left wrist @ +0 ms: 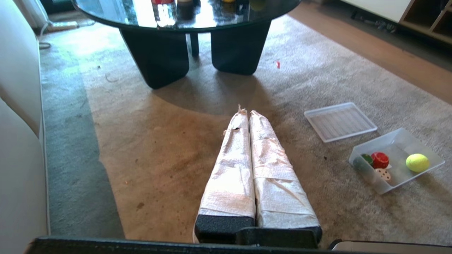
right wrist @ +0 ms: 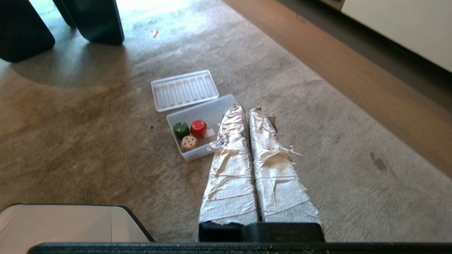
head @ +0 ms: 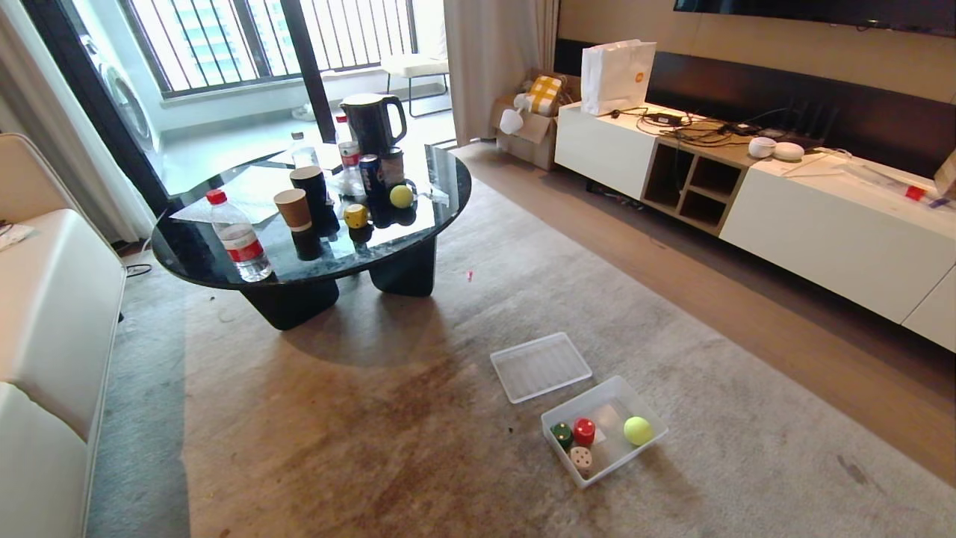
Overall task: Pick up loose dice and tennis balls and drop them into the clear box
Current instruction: Pick up toys out of the box
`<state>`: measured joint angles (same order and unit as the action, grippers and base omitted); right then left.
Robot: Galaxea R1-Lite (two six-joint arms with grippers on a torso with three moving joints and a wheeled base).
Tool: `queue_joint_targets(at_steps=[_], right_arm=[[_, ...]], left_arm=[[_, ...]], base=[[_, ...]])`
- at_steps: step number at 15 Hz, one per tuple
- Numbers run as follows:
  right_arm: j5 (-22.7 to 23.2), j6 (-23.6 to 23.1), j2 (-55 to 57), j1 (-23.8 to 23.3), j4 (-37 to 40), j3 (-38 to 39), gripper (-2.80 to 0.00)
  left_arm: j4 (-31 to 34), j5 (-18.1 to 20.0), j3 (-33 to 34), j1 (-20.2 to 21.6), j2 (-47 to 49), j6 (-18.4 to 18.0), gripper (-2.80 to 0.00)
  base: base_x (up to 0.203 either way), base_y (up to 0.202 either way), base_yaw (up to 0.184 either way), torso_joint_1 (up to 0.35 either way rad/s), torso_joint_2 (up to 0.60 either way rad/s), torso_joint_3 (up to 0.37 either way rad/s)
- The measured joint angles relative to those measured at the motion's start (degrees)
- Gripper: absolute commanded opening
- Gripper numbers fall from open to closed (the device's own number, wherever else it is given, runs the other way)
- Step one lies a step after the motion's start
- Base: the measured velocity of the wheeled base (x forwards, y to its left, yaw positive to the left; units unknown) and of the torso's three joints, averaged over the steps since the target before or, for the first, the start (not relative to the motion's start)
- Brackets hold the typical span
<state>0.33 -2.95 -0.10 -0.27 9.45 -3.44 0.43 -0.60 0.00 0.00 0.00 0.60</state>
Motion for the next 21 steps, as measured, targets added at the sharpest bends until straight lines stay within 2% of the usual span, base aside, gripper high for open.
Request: queue_joint_targets(at_steps=[5, 12, 21], right_arm=[[0.0, 0.0, 0.0, 0.0, 0.0, -0.1, -2.80], [0.0, 0.1, 0.0, 0.0, -0.1, -0.1, -2.80], [0.0, 0.1, 0.0, 0.0, -0.1, -0.1, -2.80]], left_arm=[[0.0, 0.0, 0.0, 0.0, 0.0, 0.0, -2.80], [0.1, 0.0, 0.0, 0.0, 0.0, -0.1, -2.80], [0.1, 0.0, 0.0, 0.0, 0.0, -0.1, -2.80]], base=[[0.000, 0.000, 0.000, 0.003, 0.00, 0.188], [0.000, -0.001, 0.010, 0.002, 0.00, 0.023], [-0.001, -0.010, 0.161, 0.003, 0.00, 0.004]])
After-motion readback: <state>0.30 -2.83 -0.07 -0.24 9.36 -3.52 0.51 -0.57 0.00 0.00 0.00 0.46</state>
